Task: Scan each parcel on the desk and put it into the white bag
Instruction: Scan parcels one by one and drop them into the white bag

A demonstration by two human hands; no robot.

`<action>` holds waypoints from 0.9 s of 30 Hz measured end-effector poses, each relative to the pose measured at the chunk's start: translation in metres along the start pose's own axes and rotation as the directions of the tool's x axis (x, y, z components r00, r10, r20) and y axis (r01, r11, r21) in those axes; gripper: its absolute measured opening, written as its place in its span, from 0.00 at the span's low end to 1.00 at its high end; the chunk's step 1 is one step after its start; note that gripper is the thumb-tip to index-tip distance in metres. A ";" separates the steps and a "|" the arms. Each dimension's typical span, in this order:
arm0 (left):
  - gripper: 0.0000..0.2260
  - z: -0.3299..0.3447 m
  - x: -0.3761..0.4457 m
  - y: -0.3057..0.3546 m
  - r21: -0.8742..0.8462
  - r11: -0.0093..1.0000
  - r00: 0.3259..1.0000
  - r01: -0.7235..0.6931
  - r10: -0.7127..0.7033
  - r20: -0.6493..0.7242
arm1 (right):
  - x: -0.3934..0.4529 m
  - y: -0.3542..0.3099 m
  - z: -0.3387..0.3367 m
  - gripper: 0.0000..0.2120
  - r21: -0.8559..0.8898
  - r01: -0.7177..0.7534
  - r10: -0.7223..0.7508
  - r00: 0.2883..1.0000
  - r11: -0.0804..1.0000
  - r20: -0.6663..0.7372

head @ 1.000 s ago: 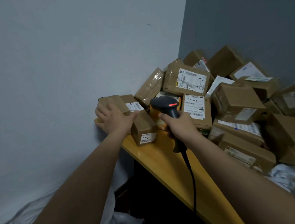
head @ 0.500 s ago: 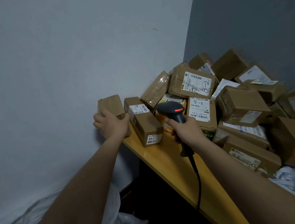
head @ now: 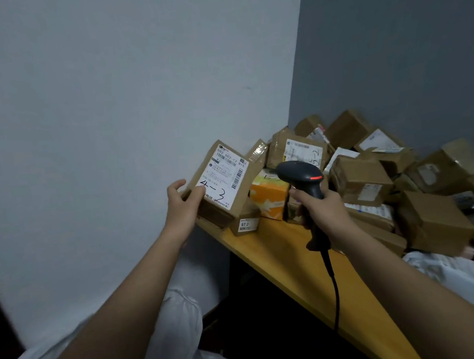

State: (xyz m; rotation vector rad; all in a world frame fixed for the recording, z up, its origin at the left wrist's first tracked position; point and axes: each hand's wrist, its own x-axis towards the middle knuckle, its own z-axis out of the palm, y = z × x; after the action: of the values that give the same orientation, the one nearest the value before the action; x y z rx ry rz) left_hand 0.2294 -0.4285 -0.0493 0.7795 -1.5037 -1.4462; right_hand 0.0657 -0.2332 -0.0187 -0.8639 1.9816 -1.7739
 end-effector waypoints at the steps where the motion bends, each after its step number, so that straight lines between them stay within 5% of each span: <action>1: 0.23 0.004 -0.008 0.003 -0.024 1.000 0.999 0.010 -0.009 0.043 | -0.006 -0.003 -0.007 0.09 0.017 0.006 -0.006 1.000 1.000 -0.011; 11: 0.23 0.079 -0.081 0.008 -0.307 0.932 0.910 0.190 -0.050 0.411 | -0.061 -0.009 -0.037 0.13 0.136 0.087 -0.060 0.980 0.987 -0.190; 15: 0.49 0.089 -0.086 0.004 -0.005 0.989 0.815 0.145 -0.117 0.568 | -0.069 -0.011 -0.050 0.11 0.162 0.113 -0.058 0.949 0.980 -0.309; 18: 0.53 0.094 -0.089 0.002 0.154 0.981 0.754 0.117 -0.189 0.629 | -0.073 -0.009 -0.059 0.11 0.150 0.106 -0.060 0.956 0.983 -0.286; 22: 0.61 0.094 -0.092 0.005 0.111 0.969 0.754 0.222 -0.243 0.611 | -0.073 -0.003 -0.064 0.11 0.100 0.100 -0.074 0.969 0.990 -0.237; 27: 0.42 0.092 -0.087 0.004 0.105 0.984 0.798 0.141 -0.176 0.576 | -0.071 0.003 -0.068 0.13 0.081 0.100 -0.084 0.981 0.992 -0.174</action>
State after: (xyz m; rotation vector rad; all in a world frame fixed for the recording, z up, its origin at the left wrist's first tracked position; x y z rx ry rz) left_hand 0.1831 -0.3103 -0.0537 0.5166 -1.9828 -1.8933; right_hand 0.0769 -0.1356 -0.0206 -0.8110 1.9757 -2.0347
